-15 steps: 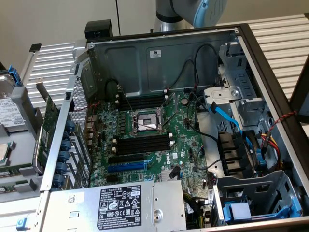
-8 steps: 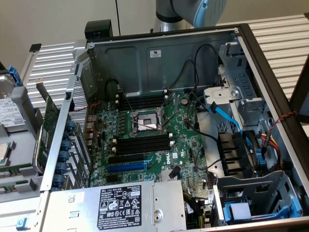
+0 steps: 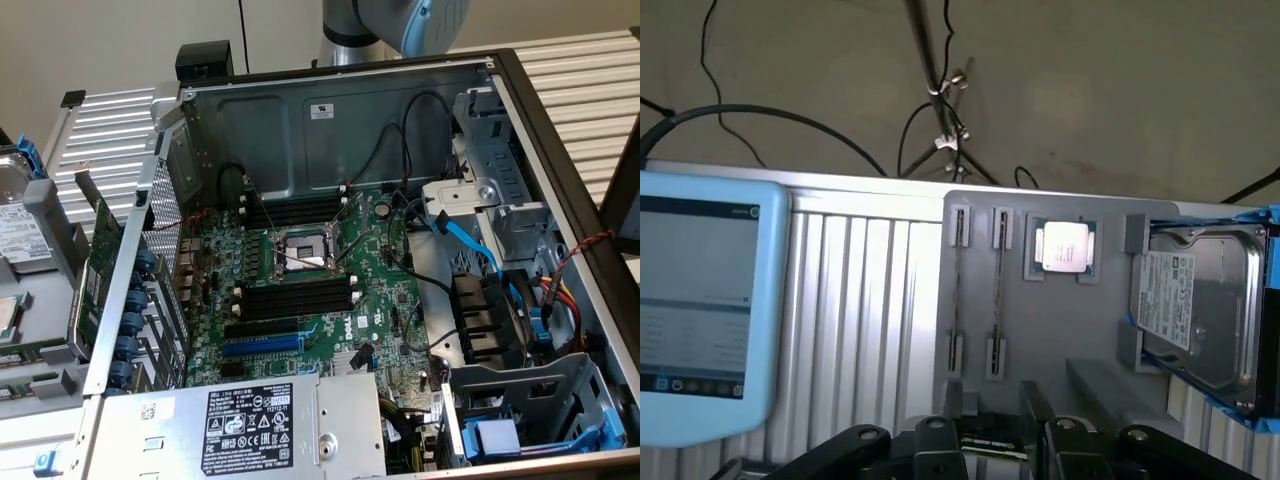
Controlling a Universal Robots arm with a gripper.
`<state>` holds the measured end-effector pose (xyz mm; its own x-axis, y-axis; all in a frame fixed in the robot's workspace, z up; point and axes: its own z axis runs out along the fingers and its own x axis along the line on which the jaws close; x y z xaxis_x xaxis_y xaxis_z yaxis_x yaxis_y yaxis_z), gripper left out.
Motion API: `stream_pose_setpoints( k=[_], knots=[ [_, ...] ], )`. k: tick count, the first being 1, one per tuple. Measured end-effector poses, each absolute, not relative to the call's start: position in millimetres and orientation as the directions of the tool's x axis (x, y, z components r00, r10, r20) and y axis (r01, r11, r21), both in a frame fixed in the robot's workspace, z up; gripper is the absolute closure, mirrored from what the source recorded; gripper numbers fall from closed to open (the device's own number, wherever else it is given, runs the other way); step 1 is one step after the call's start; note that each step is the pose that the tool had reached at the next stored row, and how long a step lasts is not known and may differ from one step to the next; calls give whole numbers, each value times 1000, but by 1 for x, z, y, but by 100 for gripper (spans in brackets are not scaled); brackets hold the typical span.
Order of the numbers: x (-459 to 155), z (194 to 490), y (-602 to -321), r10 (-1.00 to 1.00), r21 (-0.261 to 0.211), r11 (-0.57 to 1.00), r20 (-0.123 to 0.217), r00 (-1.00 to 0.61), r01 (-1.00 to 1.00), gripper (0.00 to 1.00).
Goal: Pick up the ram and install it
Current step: 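Pick up the ram and move it above insertion slot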
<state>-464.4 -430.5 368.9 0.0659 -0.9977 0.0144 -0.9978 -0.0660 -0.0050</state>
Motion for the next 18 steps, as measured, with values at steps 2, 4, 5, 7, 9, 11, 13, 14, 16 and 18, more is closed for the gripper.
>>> stream_pose_setpoints(
  k=[2, 4, 5, 7, 9, 11, 13, 14, 16, 18],
  knots=[
    [-464, 365, -432, -998, -5, -66, 14, 66, -998, 64],
    [-464, 362, -433, -998, -5, -66, 14, 66, -998, 64],
    [-464, 360, -434, -998, -5, -66, 14, 66, -998, 64],
    [-464, 356, -438, -998, -5, -66, 14, 66, -998, 64],
    [-464, 352, -443, -998, -5, -66, 12, 66, -998, 64],
    [-464, 349, -448, -998, -5, -66, 11, 66, -998, 64],
    [-463, 345, -449, -998, -5, -66, 10, 66, -998, 64],
    [-462, 344, -449, -998, -5, -66, 8, 66, -998, 64],
    [-460, 340, -449, -998, -5, -65, 6, 65, -998, 64],
    [-459, 337, -449, -998, -4, -65, 4, 65, -998, 64]
  ],
)
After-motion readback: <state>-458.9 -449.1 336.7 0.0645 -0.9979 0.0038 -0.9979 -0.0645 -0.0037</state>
